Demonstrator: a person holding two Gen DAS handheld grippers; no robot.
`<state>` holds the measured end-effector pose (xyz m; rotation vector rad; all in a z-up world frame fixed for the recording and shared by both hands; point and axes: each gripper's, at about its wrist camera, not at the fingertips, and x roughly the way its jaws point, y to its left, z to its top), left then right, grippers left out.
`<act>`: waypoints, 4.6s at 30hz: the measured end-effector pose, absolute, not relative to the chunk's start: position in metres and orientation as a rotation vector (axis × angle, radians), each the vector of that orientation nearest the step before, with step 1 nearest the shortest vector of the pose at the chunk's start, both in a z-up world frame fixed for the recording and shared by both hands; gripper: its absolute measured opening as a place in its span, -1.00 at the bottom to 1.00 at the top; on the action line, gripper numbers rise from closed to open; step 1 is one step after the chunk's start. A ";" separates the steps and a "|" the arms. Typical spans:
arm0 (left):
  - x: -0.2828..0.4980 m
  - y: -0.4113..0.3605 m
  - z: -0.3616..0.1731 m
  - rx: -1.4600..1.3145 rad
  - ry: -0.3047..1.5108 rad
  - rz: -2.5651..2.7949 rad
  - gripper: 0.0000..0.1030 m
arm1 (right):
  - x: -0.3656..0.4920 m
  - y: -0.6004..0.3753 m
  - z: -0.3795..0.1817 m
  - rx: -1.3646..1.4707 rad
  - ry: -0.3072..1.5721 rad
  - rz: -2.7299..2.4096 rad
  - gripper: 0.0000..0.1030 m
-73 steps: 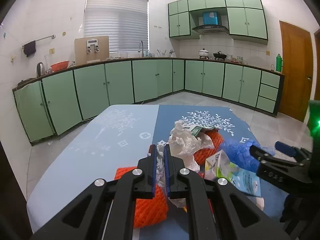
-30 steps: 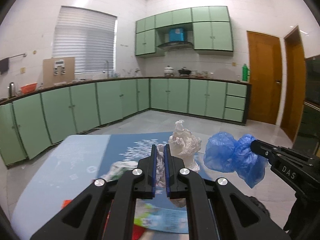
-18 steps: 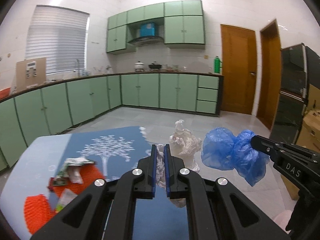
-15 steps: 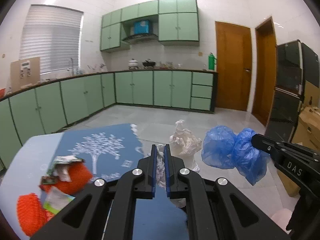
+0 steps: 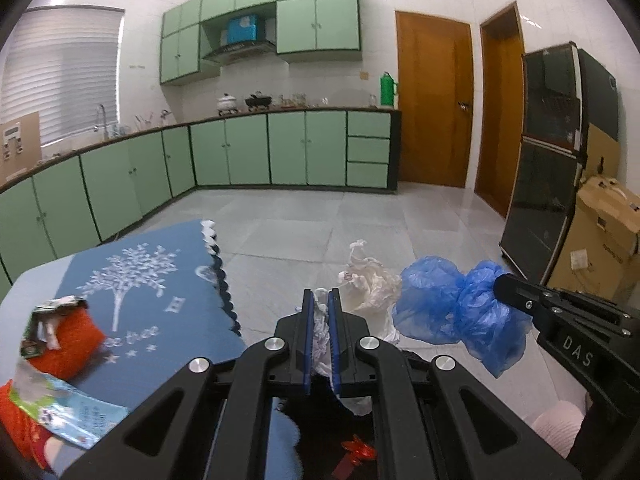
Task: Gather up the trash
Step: 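Carry the tissue and blue bag over the bin and release both, then return to the table and grasp the orange foam net with the left gripper, then hold the orange net in the left gripper while the right gripper reaches for the milk carton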
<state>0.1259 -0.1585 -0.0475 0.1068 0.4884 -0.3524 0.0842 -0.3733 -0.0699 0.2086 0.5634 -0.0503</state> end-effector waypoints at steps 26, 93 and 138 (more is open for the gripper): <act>0.121 -0.131 -0.036 0.094 0.485 -0.289 0.23 | 0.090 -0.359 -0.077 0.233 0.560 -0.073 0.56; 0.065 0.146 -0.091 -0.067 0.670 0.254 -0.74 | 0.093 -0.076 -0.075 -0.024 0.599 0.487 0.62; 0.073 0.143 -0.080 -0.045 0.647 0.240 -0.76 | 0.136 -0.122 -0.073 0.076 0.669 0.475 0.75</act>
